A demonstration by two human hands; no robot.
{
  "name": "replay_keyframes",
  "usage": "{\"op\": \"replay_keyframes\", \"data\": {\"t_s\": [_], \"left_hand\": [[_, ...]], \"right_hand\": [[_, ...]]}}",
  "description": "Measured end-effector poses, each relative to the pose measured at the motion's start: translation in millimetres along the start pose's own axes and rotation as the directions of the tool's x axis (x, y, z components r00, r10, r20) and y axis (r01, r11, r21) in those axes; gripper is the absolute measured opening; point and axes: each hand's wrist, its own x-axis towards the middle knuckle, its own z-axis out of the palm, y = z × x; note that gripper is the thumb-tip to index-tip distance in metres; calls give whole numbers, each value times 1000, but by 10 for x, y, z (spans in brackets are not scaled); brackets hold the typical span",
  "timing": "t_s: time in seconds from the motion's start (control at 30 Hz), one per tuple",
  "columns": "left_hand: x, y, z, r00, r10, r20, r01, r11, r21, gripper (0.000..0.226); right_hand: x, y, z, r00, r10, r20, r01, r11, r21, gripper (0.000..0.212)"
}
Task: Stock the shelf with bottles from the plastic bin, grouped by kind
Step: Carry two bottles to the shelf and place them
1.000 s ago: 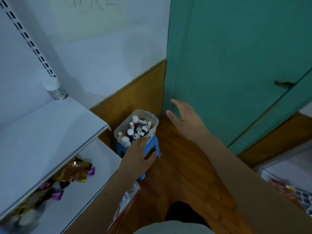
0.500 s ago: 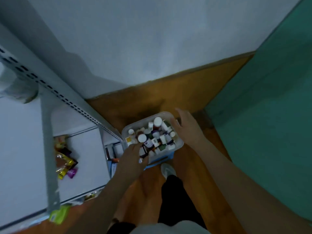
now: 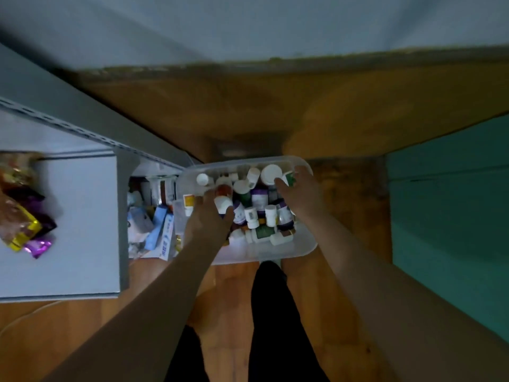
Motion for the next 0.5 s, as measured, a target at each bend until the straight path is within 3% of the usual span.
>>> {"op": "replay_keyframes", "data": {"t_s": [0.27, 0.5], "left_hand": [[426, -34, 407, 992, -119, -46, 117, 993, -29, 52], [178, -131, 217, 971, -239, -14, 213, 891, -401, 47]], "right_hand": [[457, 101, 397, 996, -69, 65, 68, 998, 16, 47], [255, -3, 290, 999, -36, 28, 35, 999, 35, 36]]}}
